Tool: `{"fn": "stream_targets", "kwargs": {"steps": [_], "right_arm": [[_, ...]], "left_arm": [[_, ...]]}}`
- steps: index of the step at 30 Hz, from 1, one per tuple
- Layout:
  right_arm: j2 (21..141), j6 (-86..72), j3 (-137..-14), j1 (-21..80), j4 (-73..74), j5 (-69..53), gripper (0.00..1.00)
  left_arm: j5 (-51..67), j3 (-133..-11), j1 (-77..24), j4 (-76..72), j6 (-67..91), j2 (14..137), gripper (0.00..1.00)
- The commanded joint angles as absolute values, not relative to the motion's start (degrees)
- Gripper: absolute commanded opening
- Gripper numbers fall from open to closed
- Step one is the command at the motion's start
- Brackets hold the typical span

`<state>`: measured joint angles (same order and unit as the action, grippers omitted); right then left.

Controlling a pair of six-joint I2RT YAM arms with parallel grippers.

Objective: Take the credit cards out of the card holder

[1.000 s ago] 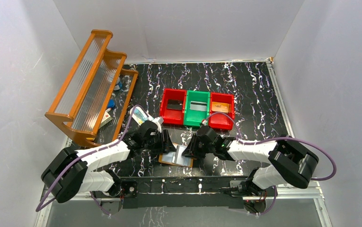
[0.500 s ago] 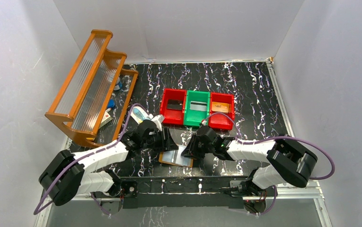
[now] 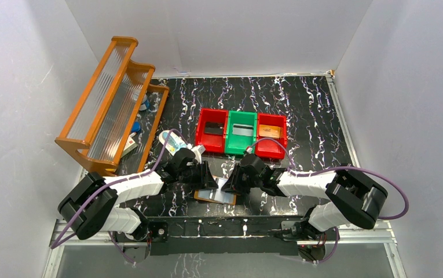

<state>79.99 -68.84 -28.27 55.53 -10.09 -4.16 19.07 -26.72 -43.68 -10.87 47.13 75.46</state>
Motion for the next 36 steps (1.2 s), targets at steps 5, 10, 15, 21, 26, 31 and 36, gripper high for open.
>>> {"fn": "stream_targets", "kwargs": {"steps": [5,10,15,21,26,31,36], "right_arm": [[81.86,-67.80,-24.93,55.80,-3.87,-1.57,0.33],[81.15,-68.03,-24.52,55.76,-3.54,-1.08,0.33],[81.04,-67.87,-24.70,55.78,-2.90,-0.71,0.33],[81.37,-67.69,-25.04,55.73,-2.74,-0.65,0.33],[81.52,-67.68,-25.31,55.74,-2.40,-0.69,0.33],[81.65,-67.65,-25.23,55.77,-2.03,-0.56,0.33],[81.63,-67.51,-25.53,55.76,-1.49,-0.42,0.33]], "left_arm": [[22.65,-24.78,-43.86,-16.00,49.12,74.86,0.16],[21.17,-25.01,-43.85,-14.50,48.90,74.44,0.11],[20.46,-25.20,-43.85,-12.87,48.05,72.84,0.17],[23.05,-24.41,-43.86,-16.12,48.63,72.53,0.24],[22.27,-23.62,-43.53,-16.78,49.68,71.59,0.14],[20.79,-23.20,-43.29,-15.73,49.85,69.90,0.09],[19.94,-23.16,-43.03,-14.85,49.77,68.92,0.00]]}}
